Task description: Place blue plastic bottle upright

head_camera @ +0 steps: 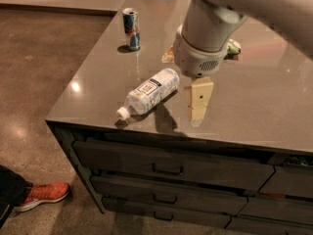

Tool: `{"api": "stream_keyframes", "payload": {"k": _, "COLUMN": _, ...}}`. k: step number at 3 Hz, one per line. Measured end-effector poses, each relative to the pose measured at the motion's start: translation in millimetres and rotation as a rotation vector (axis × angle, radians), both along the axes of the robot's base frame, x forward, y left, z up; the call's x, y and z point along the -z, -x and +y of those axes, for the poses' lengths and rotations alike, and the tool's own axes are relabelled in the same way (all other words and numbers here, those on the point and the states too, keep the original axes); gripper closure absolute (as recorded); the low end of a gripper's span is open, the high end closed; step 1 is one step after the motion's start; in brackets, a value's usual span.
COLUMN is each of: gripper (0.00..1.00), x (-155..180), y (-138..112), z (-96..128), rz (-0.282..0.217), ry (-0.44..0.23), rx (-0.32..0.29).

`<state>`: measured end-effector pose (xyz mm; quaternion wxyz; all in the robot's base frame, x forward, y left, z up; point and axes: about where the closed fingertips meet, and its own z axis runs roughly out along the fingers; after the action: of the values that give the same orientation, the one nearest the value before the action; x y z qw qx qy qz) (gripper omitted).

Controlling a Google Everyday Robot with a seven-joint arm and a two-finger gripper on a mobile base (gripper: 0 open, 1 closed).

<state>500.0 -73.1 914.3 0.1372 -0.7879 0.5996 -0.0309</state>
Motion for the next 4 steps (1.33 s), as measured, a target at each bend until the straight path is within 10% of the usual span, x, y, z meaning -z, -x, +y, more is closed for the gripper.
{"api": "stream_keyframes", "payload": {"k": 4, "gripper": 0.00, "x": 13.8, "y": -9.3, "z": 24.7, "rz": 0.029, "ry": 0.020, "rx": -0.076}}
